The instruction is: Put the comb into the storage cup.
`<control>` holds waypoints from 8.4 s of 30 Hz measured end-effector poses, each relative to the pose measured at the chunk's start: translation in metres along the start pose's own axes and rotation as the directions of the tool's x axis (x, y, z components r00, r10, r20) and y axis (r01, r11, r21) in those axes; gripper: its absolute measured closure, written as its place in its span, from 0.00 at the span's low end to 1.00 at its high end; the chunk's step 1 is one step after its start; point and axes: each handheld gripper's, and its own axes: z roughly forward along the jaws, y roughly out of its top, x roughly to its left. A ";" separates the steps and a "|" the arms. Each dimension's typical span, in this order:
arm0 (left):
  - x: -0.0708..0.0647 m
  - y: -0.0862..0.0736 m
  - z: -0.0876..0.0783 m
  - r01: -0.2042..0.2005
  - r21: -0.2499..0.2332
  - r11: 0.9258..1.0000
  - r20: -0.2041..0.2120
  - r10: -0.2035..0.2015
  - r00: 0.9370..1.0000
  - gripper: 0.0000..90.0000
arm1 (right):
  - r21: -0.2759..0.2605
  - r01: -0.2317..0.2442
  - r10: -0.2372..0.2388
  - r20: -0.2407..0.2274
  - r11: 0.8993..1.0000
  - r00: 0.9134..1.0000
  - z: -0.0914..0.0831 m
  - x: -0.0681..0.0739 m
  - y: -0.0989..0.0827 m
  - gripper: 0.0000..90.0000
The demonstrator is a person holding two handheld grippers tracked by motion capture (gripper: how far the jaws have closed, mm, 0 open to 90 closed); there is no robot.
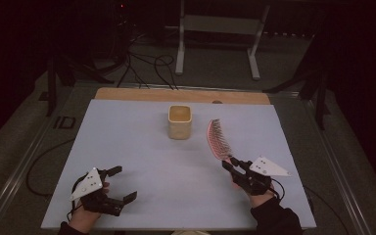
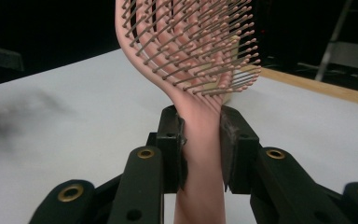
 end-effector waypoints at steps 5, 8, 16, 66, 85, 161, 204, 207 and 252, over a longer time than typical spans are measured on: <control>-0.005 0.014 0.004 0.012 0.007 1.000 -0.010 -0.012 1.000 0.00 | 0.001 0.003 -0.003 0.007 1.000 1.000 0.001 0.002 -0.001 0.80; -0.007 0.029 0.008 0.030 0.026 0.999 -0.043 -0.029 0.999 0.00 | 0.000 0.003 -0.003 0.014 1.000 1.000 0.001 0.003 0.000 0.80; -0.013 0.069 0.025 0.050 0.049 0.998 -0.047 -0.048 0.998 0.00 | 0.003 0.008 -0.008 0.015 1.000 1.000 0.001 0.003 0.002 0.80; -0.044 0.193 0.122 0.144 0.165 0.976 0.034 -0.152 0.988 0.00 | 0.003 0.013 -0.013 0.017 1.000 1.000 0.002 0.004 0.003 0.80; -0.053 0.200 0.168 0.215 0.215 0.953 0.038 -0.228 0.973 0.00 | 0.007 0.011 -0.011 0.019 1.000 1.000 0.003 0.003 0.001 0.81; -0.064 0.198 0.213 0.285 0.205 0.936 0.071 -0.305 0.950 0.73 | 0.042 -0.023 0.023 -0.005 0.999 1.000 0.015 0.005 -0.002 0.15; -0.026 0.219 0.164 0.215 0.112 0.970 0.069 -0.224 0.972 0.73 | 0.065 0.029 -0.021 -0.113 0.997 0.993 0.000 0.000 -0.009 0.11; -0.022 0.218 0.163 0.214 0.110 0.971 0.071 -0.222 0.972 0.73 | 0.068 0.031 -0.022 -0.118 0.997 0.993 -0.003 -0.001 -0.010 0.11; 0.039 0.238 0.127 0.224 0.044 0.973 -0.038 -0.223 0.974 0.73 | 0.055 0.051 -0.045 -0.101 0.997 0.994 -0.013 -0.001 -0.013 0.11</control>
